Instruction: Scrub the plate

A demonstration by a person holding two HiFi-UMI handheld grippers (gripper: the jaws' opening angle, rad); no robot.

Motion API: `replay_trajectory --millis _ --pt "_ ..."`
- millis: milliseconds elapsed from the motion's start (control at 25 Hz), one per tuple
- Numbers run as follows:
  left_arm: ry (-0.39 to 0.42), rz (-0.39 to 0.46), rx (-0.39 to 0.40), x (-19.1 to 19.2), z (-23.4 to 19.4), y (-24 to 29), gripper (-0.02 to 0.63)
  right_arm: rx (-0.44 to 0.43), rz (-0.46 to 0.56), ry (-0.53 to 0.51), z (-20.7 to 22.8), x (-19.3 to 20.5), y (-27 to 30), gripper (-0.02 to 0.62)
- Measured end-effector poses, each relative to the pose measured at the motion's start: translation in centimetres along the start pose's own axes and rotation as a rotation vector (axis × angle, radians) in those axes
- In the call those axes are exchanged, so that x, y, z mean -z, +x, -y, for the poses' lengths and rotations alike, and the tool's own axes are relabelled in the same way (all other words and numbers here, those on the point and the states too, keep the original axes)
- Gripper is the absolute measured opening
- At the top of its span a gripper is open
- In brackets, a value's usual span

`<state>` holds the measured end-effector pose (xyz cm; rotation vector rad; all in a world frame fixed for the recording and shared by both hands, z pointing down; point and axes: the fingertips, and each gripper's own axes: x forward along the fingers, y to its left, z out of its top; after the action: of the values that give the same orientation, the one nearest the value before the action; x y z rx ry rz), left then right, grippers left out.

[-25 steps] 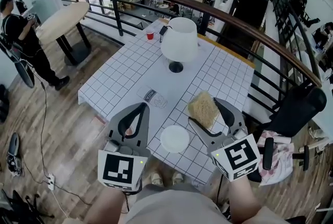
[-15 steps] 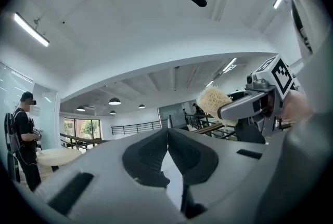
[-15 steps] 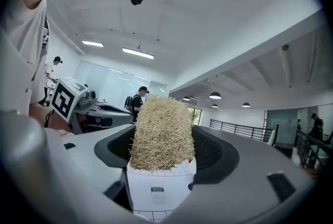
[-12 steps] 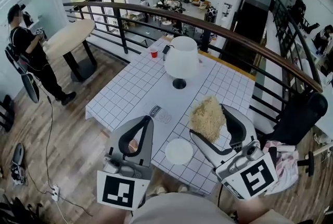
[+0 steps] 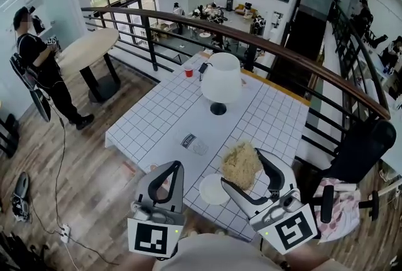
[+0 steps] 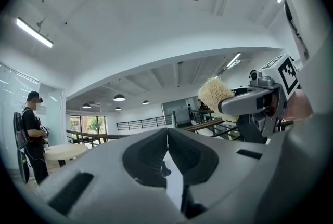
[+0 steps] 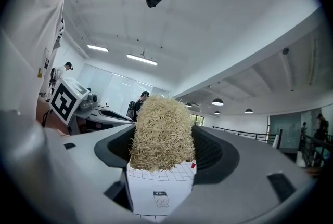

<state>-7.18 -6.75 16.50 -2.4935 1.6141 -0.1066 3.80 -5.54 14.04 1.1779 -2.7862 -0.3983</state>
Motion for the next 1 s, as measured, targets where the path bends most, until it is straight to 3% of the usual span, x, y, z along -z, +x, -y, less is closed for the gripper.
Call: replay_trajectory --millis 480,1000 --pt "-0.021 -0.022 -0.03 0.6 -0.2 0.2 0.015 -0.031 -0.007 0.015 -0.2 1.1 1.0 0.321" --pt "-0.015 -0.03 -0.024 0.9 -0.4 0.4 0.015 -0.018 -0.02 -0.09 -1.0 1.0 0.9 0.321"
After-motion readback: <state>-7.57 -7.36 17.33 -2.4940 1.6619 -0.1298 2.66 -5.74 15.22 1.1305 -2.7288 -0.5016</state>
